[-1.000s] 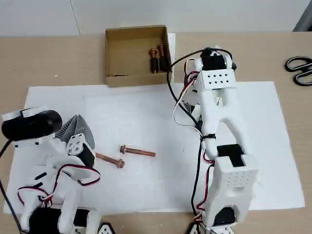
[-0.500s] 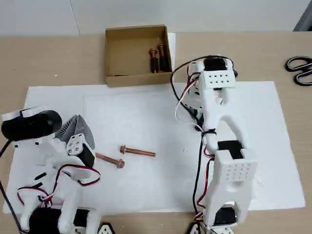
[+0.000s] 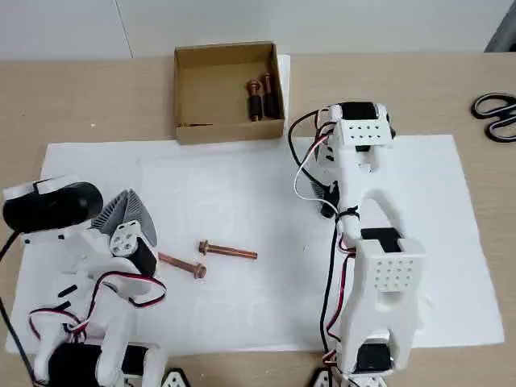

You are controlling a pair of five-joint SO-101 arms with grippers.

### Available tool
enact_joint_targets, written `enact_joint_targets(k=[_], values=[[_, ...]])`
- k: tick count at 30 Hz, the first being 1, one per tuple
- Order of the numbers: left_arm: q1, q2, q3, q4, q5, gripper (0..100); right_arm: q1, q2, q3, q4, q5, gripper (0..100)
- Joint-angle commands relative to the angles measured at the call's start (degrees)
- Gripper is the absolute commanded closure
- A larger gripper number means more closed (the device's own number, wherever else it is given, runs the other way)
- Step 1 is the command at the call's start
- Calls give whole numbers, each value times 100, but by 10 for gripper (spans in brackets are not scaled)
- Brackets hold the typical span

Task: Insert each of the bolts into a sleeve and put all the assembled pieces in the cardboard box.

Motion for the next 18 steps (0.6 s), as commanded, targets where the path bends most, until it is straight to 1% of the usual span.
enact_joint_targets(k=[1, 18], values=[[-9, -62, -4, 26, -44, 994, 40, 171, 53, 13, -9, 879], [-9, -62, -4, 26, -44, 994, 84, 356, 44, 13, -9, 884]])
